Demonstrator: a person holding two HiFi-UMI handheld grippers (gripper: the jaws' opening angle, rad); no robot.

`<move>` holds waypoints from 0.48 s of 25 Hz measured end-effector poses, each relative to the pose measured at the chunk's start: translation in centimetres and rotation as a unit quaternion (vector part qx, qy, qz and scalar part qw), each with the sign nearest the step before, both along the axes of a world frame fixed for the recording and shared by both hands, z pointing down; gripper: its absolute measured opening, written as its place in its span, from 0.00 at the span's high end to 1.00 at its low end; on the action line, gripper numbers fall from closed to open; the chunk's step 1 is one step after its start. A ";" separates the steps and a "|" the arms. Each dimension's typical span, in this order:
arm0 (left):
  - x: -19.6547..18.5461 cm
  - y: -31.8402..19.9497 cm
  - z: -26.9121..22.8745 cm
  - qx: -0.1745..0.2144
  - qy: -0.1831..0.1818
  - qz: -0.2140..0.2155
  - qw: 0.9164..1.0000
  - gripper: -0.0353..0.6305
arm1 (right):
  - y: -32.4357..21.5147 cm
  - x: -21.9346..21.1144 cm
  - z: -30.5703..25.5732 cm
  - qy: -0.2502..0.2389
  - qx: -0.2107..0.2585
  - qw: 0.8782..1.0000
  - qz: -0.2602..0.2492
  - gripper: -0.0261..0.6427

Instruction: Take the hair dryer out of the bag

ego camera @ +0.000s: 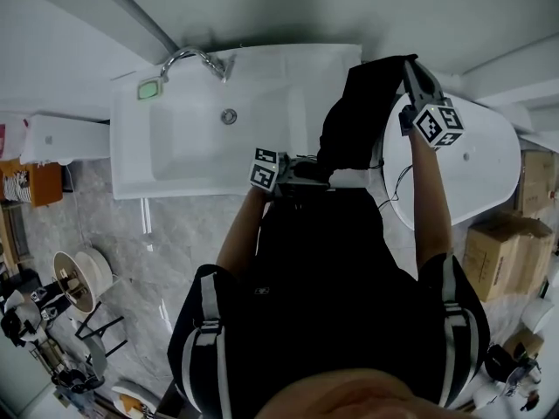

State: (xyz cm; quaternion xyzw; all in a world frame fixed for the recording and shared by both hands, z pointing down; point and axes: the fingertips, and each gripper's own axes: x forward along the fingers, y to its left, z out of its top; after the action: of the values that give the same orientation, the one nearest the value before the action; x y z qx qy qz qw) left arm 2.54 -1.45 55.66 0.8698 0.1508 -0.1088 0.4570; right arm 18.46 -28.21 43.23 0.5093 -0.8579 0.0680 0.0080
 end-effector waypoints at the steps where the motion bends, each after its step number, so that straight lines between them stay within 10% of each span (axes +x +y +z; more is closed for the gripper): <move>1: 0.0 0.0 0.0 0.001 -0.002 0.003 1.000 0.63 | -0.2 0.4 -0.2 -0.001 0.004 1.000 0.009 0.85; 12: -0.7 -0.9 1.5 -0.006 -0.037 -0.019 0.999 0.62 | -1.5 2.9 -1.5 -0.006 0.022 0.999 0.035 0.85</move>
State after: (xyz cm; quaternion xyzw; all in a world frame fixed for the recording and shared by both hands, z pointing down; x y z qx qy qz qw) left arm 1.81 -2.33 57.16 0.8733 0.1164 -0.0859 0.4653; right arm 21.34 -29.76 41.69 0.5386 -0.8409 0.0524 -0.0108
